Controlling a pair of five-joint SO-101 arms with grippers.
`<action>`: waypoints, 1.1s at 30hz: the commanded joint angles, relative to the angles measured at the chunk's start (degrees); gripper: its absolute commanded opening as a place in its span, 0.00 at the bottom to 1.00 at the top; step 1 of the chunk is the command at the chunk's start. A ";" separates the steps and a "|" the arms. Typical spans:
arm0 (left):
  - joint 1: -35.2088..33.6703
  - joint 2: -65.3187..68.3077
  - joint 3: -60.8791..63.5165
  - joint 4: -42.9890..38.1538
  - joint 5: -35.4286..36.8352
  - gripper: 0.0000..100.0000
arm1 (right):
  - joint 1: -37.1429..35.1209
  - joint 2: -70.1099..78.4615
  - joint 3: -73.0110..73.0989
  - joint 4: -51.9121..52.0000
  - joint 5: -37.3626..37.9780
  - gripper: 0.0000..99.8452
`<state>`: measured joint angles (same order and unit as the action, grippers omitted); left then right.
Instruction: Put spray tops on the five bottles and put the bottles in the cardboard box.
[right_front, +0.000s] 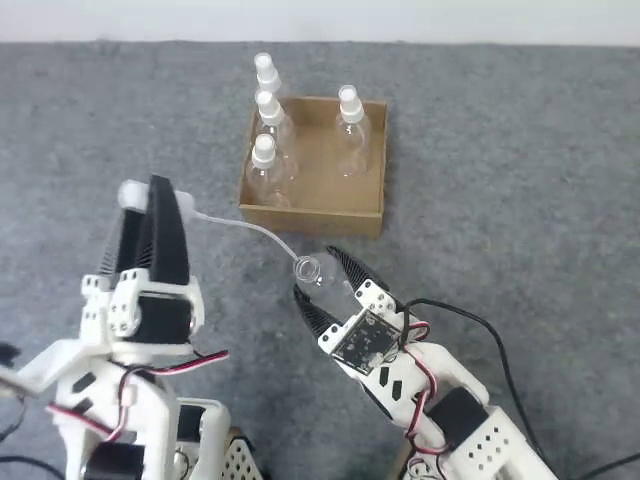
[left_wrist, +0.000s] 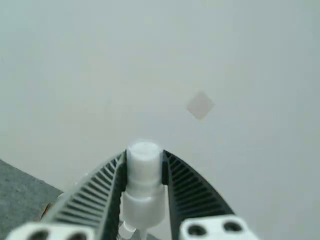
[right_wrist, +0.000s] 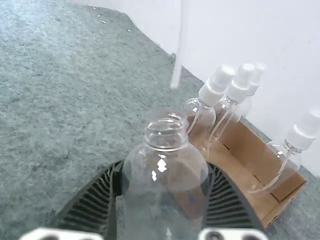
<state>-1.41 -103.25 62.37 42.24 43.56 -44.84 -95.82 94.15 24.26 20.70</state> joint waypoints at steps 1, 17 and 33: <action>0.88 -0.79 -2.51 1.93 0.70 0.01 | -0.48 -1.54 -0.88 -1.98 0.79 0.08; 0.97 -0.79 1.54 2.64 0.70 0.01 | -0.48 -1.89 -0.88 -1.80 0.79 0.08; 13.10 -0.79 8.40 2.90 -4.84 0.01 | -0.22 -1.89 -1.14 -1.45 0.88 0.08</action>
<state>10.64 -103.25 71.34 44.88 39.87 -44.84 -96.00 94.15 24.18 20.88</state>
